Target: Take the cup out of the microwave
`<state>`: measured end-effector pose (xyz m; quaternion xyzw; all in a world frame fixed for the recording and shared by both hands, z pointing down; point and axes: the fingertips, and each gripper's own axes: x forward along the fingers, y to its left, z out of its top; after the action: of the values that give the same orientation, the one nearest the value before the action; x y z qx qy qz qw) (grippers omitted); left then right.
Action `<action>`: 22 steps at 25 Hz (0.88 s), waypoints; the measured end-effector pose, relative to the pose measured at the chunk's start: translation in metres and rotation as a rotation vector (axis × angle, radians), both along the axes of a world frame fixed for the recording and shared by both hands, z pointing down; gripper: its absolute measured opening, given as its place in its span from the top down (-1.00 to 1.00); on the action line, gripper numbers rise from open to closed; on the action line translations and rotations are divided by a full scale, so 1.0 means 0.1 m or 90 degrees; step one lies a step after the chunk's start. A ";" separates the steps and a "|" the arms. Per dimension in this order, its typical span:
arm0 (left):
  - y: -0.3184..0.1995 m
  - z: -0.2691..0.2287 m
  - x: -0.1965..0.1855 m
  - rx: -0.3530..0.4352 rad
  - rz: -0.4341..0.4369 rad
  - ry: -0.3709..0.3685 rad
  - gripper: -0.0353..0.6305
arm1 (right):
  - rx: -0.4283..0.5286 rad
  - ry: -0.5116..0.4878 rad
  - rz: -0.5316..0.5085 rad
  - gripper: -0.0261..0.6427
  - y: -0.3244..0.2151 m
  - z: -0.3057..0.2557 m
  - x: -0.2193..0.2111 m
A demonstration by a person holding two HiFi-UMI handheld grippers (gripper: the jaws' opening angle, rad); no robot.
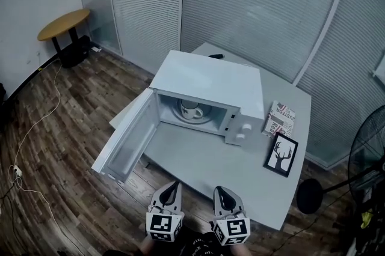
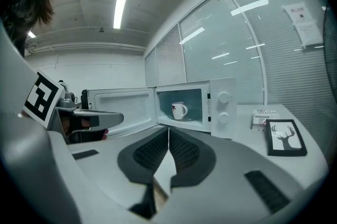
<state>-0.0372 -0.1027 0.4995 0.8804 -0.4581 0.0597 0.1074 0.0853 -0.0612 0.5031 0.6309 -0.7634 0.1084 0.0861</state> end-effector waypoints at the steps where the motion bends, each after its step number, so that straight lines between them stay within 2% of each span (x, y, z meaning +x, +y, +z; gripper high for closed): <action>1: -0.05 0.00 -0.03 -0.002 0.000 0.004 0.88 | 0.000 0.001 0.001 0.91 -0.04 0.00 -0.03; 8: -0.32 -0.04 -0.20 0.003 -0.024 0.000 0.88 | -0.005 0.004 -0.013 0.91 -0.32 -0.01 -0.14; 16: -0.53 -0.02 -0.24 0.001 -0.055 -0.013 0.88 | -0.012 -0.003 -0.033 0.90 -0.61 0.02 -0.11; 22: -0.69 -0.10 -0.14 0.001 -0.050 -0.009 0.88 | -0.015 -0.016 -0.021 0.90 -0.90 -0.02 0.00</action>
<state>-0.0513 -0.1720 0.4890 0.8615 -0.4928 0.0613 0.1053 0.0855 -0.1514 0.5011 0.6159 -0.7733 0.1236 0.0855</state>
